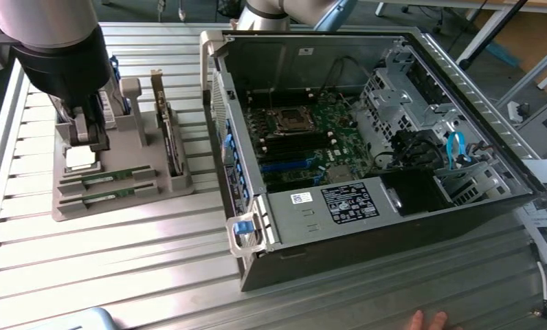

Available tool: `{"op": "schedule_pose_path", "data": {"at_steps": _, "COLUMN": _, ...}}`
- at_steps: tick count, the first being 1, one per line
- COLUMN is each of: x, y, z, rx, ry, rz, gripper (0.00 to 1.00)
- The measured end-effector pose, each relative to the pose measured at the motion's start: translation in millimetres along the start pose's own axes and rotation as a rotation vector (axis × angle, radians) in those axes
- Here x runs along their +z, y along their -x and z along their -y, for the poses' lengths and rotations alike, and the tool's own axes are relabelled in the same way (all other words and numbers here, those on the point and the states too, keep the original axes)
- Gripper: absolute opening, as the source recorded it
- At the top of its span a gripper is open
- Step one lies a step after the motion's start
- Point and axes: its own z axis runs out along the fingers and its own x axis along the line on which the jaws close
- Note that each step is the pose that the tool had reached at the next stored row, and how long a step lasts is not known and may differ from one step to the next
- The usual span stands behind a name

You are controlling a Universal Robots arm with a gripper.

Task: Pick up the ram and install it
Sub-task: 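Pick up the ram and move it above insertion slot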

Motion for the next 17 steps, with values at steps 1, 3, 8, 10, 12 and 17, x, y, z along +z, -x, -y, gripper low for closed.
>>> {"op": "schedule_pose_path", "data": {"at_steps": 1, "x": 1.2, "y": 0.0, "z": 0.0, "rx": 0.000, "ry": 0.0000, "rz": 0.0000, "gripper": 0.11}}
{"op": "schedule_pose_path", "data": {"at_steps": 3, "x": 3.6, "y": 0.0, "z": 0.1, "rx": 0.000, "ry": 0.0000, "rz": 0.0000, "gripper": 0.11}}
{"op": "schedule_pose_path", "data": {"at_steps": 8, "x": 5.8, "y": 0.0, "z": 0.1, "rx": 0.000, "ry": 0.0000, "rz": -0.0001, "gripper": 0.11}}
{"op": "schedule_pose_path", "data": {"at_steps": 10, "x": 5.8, "y": 0.0, "z": 0.1, "rx": 0.000, "ry": 0.0000, "rz": -0.0001, "gripper": 0.11}}
{"op": "schedule_pose_path", "data": {"at_steps": 12, "x": 5.8, "y": 0.0, "z": 0.1, "rx": 0.000, "ry": 0.0000, "rz": -0.0001, "gripper": 0.11}}
{"op": "schedule_pose_path", "data": {"at_steps": 17, "x": 5.8, "y": 0.0, "z": 0.1, "rx": 0.000, "ry": 0.0000, "rz": -0.0001, "gripper": 0.11}}
